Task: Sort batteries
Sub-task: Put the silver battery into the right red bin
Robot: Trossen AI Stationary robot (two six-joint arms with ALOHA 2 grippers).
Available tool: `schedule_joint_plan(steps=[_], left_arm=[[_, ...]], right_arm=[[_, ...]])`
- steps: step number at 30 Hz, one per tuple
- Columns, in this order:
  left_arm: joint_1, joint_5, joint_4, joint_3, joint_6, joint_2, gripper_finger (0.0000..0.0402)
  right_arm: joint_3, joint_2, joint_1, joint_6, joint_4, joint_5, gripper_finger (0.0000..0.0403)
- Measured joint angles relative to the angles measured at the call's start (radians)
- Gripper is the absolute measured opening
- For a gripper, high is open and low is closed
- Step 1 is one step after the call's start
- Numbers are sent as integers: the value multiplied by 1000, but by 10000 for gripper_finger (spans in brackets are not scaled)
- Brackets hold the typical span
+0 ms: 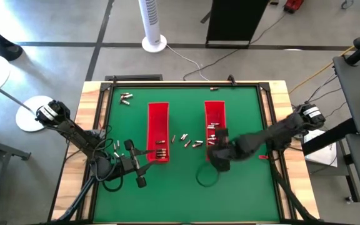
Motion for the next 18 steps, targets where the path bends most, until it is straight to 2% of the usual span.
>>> schedule_joint_plan(steps=[7,13,18], left_arm=[[0,-23,-1,0,-5,0,156],[0,-40,-24,0,-4,-1,156],[0,-45,-26,0,-12,-1,156]], right_arm=[[-32,64,-201,-117,1,-111,28],[-89,78,-288,-178,96,-166,31],[-97,114,-339,-196,114,-166,32]])
